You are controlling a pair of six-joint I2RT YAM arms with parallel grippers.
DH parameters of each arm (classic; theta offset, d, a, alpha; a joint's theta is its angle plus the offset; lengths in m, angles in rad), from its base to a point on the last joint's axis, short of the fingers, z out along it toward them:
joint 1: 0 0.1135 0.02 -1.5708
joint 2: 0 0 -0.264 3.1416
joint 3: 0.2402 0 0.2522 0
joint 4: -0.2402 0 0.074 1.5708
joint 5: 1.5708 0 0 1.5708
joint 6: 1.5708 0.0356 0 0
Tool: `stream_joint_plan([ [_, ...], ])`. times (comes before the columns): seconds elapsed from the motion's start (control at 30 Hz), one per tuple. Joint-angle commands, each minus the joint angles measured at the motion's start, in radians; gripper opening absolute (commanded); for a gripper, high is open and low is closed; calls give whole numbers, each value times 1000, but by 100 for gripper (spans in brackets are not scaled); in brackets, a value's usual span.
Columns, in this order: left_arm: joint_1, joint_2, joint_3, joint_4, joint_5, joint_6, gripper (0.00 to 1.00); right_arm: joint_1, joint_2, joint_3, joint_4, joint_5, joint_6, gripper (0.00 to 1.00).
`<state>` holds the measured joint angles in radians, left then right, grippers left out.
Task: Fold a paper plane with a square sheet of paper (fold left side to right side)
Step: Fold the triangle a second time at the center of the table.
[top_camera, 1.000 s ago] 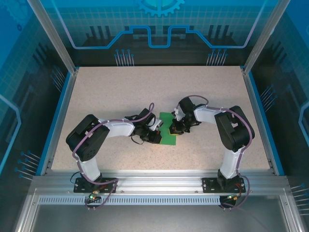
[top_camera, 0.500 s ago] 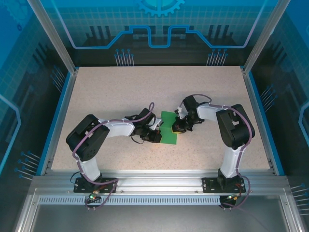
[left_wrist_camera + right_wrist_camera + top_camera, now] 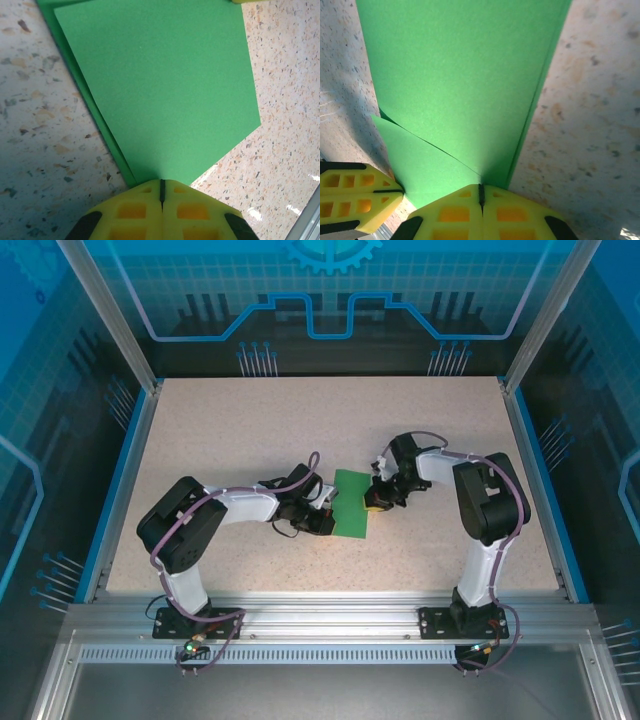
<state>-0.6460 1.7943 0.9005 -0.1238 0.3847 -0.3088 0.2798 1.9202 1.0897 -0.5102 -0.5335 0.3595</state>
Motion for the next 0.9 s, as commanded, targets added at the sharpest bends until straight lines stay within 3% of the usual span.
stream_joint_plan([
  [0.0,-4,25,-34,-85,-36,14,0,-52,38,16,-25,95,-27,0],
  [0.47,-4,-19,-50,-83,-41,4,0,-81,57,34,-30,66,-50,0],
  [0.7,12,-107,-42,-95,-34,0,25,-95,-5,14,20,44,-49,0],
  [0.87,67,-202,-46,-94,-20,-7,43,-118,-154,-46,90,81,-28,23],
])
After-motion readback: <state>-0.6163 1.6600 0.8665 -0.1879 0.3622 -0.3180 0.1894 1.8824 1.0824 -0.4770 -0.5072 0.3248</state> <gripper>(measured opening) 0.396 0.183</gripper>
